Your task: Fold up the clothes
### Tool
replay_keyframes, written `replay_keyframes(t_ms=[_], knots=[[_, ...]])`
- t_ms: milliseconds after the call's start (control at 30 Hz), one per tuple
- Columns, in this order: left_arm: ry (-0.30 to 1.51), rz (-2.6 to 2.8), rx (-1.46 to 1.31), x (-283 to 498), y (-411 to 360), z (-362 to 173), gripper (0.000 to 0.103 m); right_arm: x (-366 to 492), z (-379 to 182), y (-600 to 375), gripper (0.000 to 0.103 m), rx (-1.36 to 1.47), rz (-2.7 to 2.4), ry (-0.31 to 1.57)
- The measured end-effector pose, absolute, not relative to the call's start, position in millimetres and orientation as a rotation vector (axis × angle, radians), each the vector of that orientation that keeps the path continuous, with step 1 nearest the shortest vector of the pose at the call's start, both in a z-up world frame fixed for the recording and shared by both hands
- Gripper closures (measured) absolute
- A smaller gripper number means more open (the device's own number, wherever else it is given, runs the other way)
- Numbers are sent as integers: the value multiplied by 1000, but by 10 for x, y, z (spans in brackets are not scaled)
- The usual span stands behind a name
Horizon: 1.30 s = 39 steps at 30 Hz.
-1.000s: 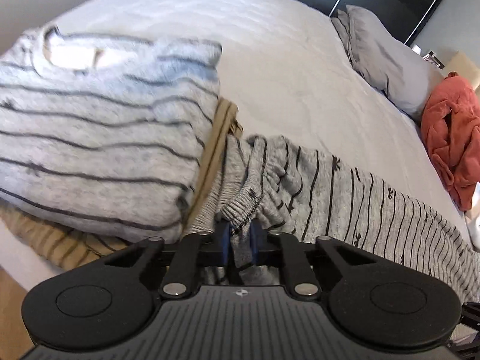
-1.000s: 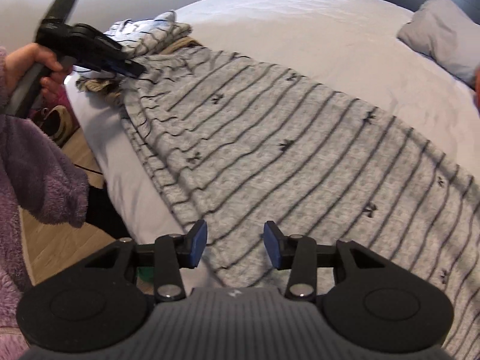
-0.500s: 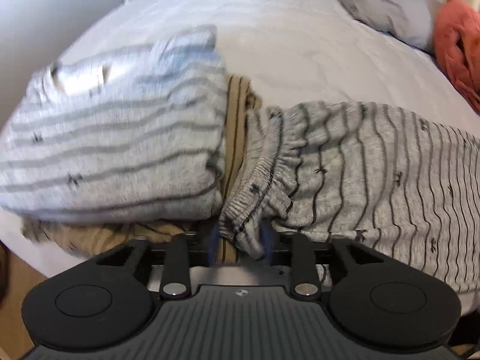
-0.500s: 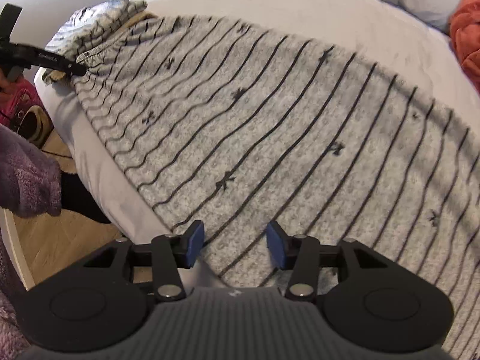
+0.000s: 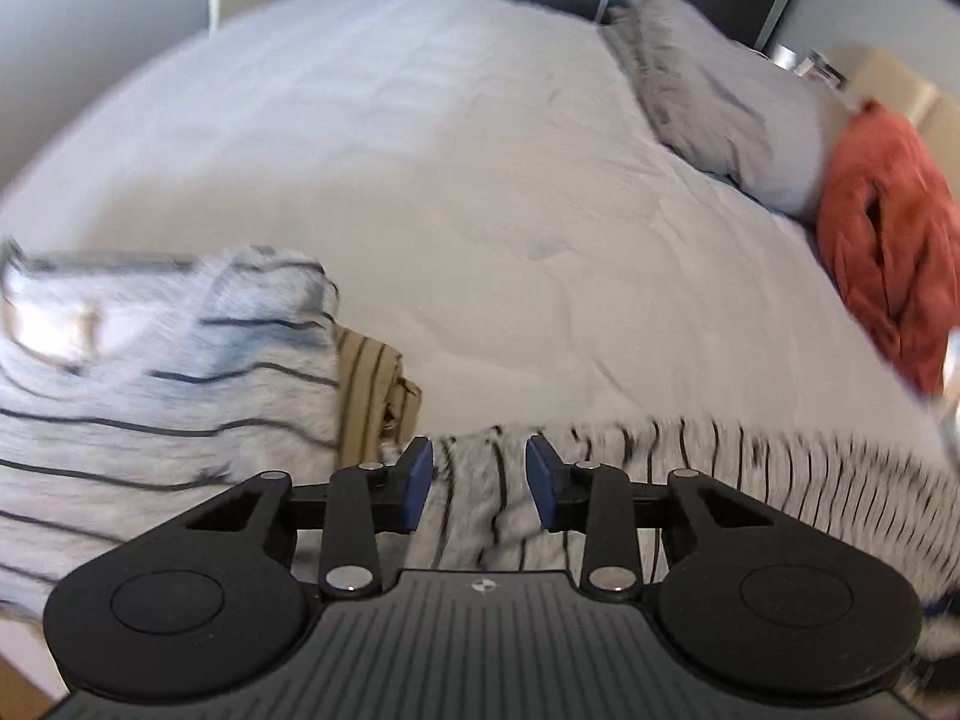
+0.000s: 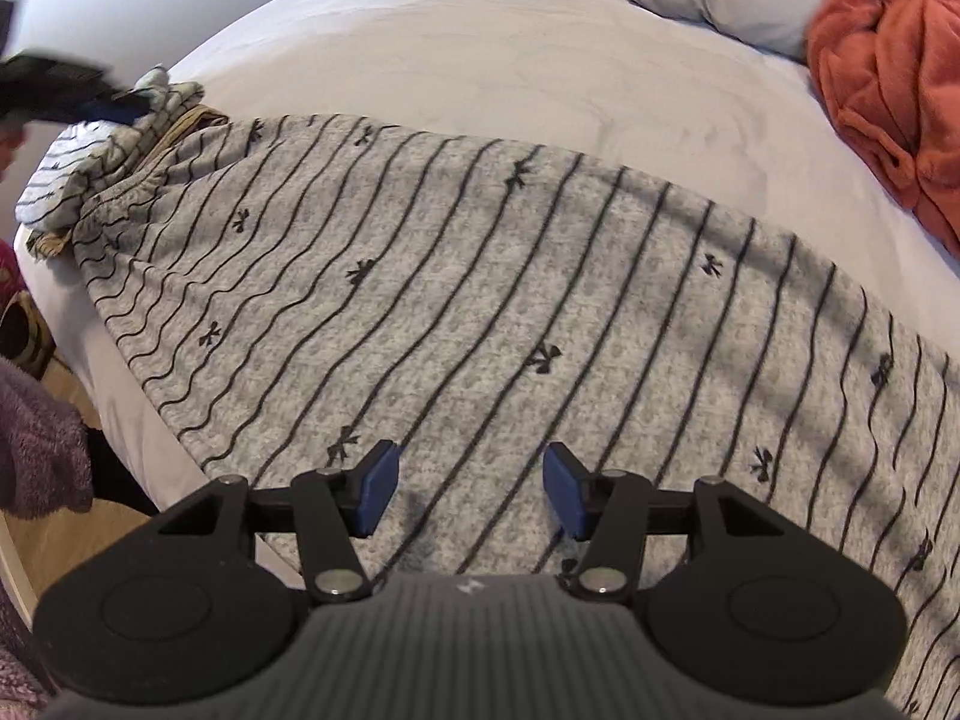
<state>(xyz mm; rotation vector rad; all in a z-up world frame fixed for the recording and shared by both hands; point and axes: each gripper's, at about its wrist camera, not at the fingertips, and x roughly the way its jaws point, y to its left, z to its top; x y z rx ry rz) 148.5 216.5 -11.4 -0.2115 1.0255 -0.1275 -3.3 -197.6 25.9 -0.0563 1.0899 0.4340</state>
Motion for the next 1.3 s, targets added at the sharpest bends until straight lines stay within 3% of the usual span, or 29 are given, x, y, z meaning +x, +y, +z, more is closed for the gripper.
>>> replay_keyframes(t_ms=[167,367,567,667,733,867,967,1233,1300], knots=[[1081,-89,-210,1789,2159,-408,73,-25,268,-1931,43,-84,463,1065],[1151,-46,-176,1876,2098,-627,89,52,229,-1932,43,-50,477,1074],[1152,-28,-225,1898,2074,-772,89,100,202,-1972,42,-24,477,1087],[1146,-30,-191,1892,2032,-763,89,95,204,-1996,42,-29,462,1084],[1125,-17,-176,1875,2023,-741,98,86,206,-2013,42,-28,454,1083],[1018,31,-125,1725,2016,-541,103,72,197,-2045,42,-48,427,1078],[930,110,-11,1594,2080,-301,103,81,198,-2107,42,-48,389,1075],[932,-76,-206,1575,2233,-136,103,132,139,-2212,42,-1,333,1089],[953,-100,-197,1607,2169,-190,91,124,143,-2174,41,-10,343,1082]])
